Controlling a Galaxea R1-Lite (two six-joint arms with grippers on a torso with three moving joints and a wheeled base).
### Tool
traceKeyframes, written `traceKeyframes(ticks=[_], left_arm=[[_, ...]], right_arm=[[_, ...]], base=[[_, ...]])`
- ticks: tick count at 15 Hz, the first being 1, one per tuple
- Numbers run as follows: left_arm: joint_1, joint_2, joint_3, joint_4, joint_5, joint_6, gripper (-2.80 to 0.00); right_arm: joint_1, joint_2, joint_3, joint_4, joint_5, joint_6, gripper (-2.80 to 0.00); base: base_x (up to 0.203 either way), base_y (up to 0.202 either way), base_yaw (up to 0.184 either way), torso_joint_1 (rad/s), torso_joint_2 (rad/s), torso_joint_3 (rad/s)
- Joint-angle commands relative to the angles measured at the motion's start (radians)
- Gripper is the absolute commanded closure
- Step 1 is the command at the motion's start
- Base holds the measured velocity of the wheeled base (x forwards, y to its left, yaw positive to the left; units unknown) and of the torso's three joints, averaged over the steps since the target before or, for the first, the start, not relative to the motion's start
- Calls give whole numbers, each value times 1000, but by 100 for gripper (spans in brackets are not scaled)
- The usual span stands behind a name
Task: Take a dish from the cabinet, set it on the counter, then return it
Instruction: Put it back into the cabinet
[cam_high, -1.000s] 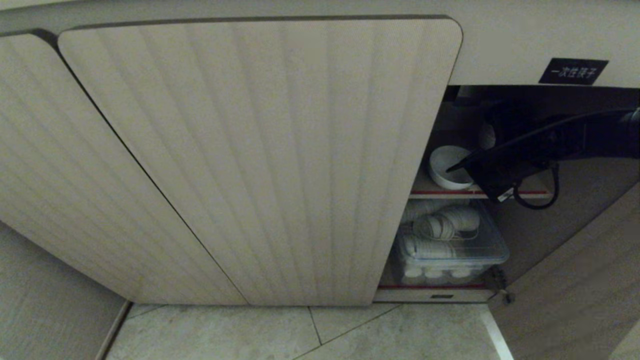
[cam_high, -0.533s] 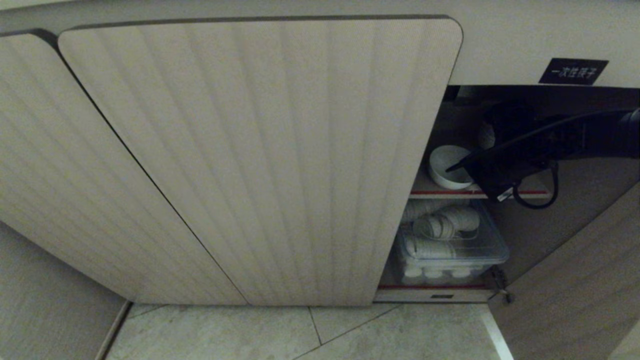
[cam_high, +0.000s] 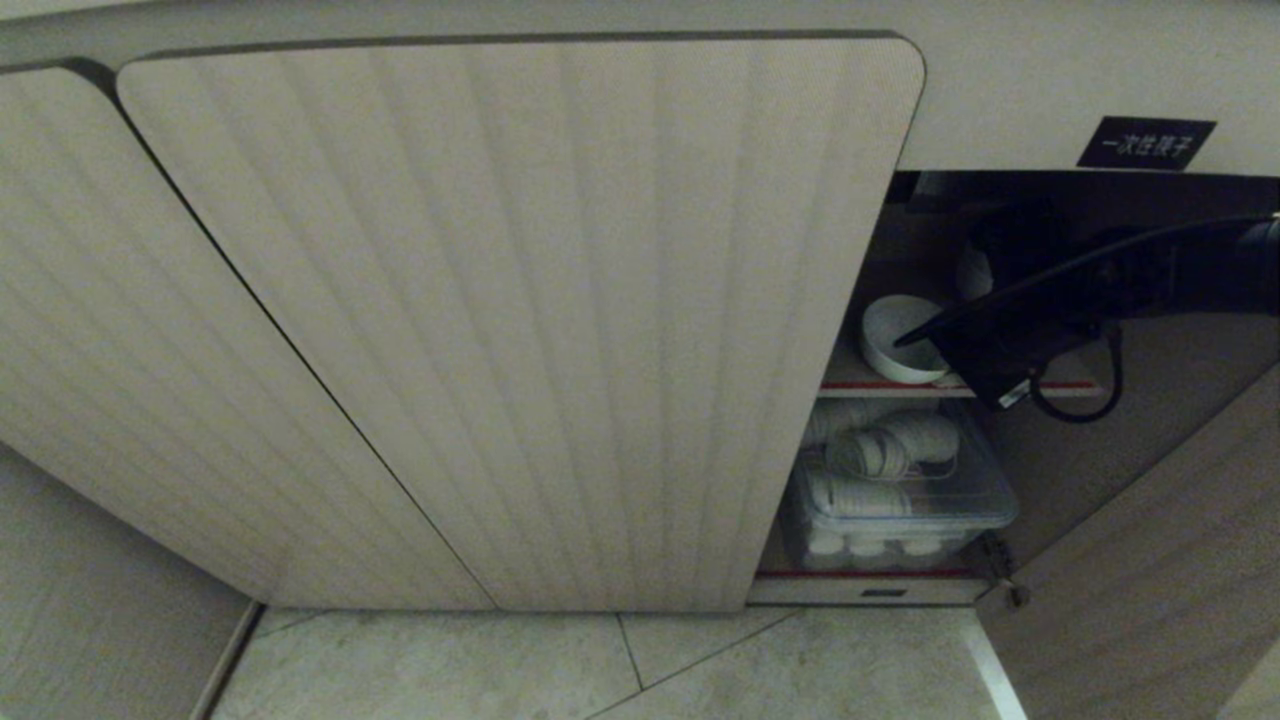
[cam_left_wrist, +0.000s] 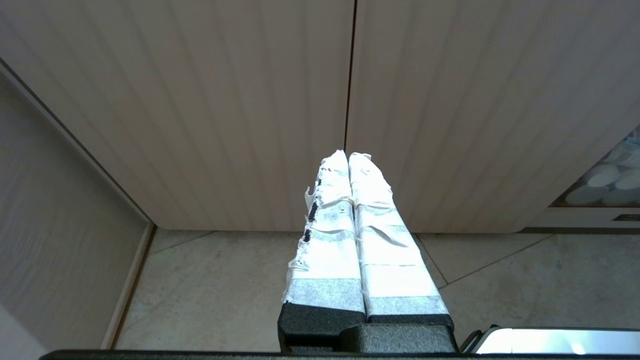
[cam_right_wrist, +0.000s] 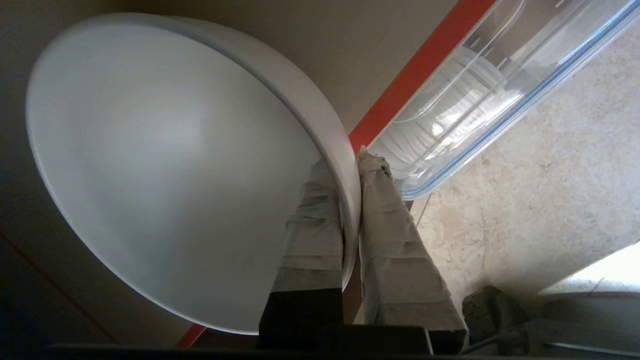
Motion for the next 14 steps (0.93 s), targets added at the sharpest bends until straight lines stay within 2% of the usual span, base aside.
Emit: traceKeyframes(ticks=[1, 14], left_arm=[[0, 0, 0, 0, 0, 0, 0], [1, 0, 0, 0, 0, 0, 0]], right_arm=[[0, 1, -1, 2, 0, 6, 0], [-1, 31, -65, 1, 0, 6, 0]], base=[[0, 0, 0, 0, 0, 0], [0, 0, 0, 0, 0, 0]])
